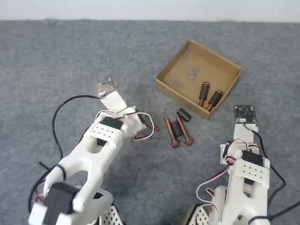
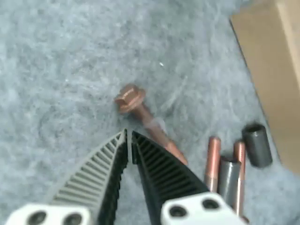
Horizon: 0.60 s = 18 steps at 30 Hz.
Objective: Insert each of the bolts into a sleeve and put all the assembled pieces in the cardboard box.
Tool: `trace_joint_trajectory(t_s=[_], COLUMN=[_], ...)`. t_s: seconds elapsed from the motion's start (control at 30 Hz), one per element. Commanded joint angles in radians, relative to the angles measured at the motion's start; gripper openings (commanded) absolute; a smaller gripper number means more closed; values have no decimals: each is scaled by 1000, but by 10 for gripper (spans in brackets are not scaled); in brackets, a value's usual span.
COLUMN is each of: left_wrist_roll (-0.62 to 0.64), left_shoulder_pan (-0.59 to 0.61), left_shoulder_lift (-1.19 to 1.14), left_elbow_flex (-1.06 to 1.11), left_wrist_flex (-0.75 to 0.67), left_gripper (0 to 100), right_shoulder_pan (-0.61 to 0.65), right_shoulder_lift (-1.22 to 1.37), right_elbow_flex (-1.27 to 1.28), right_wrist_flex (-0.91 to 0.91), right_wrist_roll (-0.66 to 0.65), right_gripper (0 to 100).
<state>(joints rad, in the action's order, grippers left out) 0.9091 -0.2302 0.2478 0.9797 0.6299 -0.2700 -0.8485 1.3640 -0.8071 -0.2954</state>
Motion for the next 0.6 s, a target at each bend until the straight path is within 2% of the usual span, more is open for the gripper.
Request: trace_joint_trajectory(t_s=[0.0, 0.33, 0.57], left_wrist_roll=[57, 61, 60], left_shoulder_pan=[-8, 8, 46], left_shoulder_lift=[-84, -298, -364], left_elbow_flex=[-58, -257, -360], left_wrist_flex=[-38, -34, -41], left_gripper=[11, 11, 11], right_shoulder_pan=[8, 10, 10], right_shoulder_lift=[-27, -27, -27], right_elbow_flex=[-12, -12, -12], right_wrist_flex=[19, 19, 19], right_wrist_roll=[-15, -15, -15], right_gripper=[6, 6, 6])
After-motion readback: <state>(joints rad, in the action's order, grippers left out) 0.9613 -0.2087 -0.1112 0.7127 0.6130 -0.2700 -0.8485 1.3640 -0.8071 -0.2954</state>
